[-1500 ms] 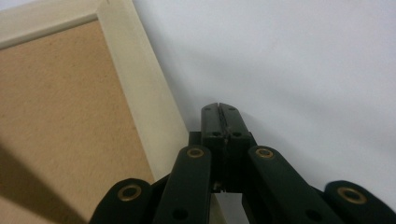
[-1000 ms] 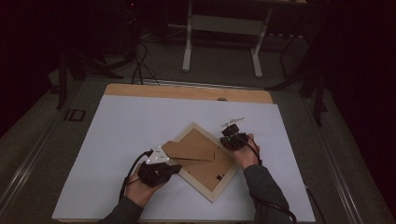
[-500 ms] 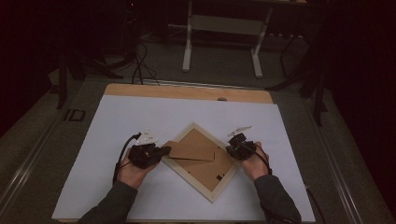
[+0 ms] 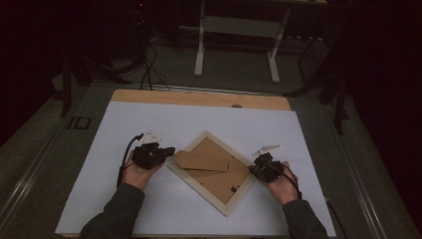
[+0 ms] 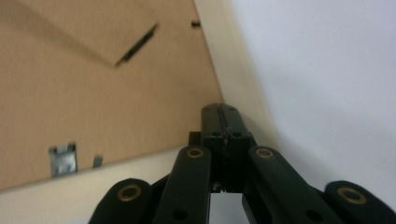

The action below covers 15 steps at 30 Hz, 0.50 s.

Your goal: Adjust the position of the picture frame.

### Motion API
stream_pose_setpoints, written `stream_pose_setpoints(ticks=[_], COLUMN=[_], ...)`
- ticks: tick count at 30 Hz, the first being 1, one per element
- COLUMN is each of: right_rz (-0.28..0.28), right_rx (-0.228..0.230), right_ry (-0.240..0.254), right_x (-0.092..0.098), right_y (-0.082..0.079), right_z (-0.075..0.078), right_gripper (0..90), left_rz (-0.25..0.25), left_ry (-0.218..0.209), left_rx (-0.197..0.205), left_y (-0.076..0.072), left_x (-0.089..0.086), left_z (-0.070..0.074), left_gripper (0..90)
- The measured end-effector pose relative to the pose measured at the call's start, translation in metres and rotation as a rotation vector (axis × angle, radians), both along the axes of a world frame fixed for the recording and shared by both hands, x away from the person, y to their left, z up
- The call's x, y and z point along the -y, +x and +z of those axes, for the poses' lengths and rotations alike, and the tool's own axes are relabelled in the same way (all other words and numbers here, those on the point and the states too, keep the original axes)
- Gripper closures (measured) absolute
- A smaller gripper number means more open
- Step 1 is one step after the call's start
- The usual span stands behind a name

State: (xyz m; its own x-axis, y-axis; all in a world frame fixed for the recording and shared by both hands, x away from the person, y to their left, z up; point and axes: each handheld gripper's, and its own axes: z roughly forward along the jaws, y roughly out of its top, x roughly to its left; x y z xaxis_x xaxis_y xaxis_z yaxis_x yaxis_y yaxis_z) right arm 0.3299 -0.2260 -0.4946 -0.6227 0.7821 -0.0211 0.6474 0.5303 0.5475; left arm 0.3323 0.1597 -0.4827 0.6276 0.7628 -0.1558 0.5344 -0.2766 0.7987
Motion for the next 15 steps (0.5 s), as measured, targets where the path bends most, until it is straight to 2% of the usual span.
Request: stream_pose_setpoints(ticks=[8, 15], right_rz=[0.001, -0.005], right_rx=[0.013, -0.022], right_ry=[-0.003, 0.007], right_x=[0.010, 0.020], right_y=[-0.019, -0.028], right_z=[-0.002, -0.011], right_gripper=[90.0, 90.0], left_rz=[0.025, 0.022], left_ry=[0.029, 0.059], left_rx=[-0.049, -0.089], left_y=[0.014, 0.023], left_x=[-0.004, -0.001], left_z=[-0.012, -0.024], left_gripper=[90.0, 90.0])
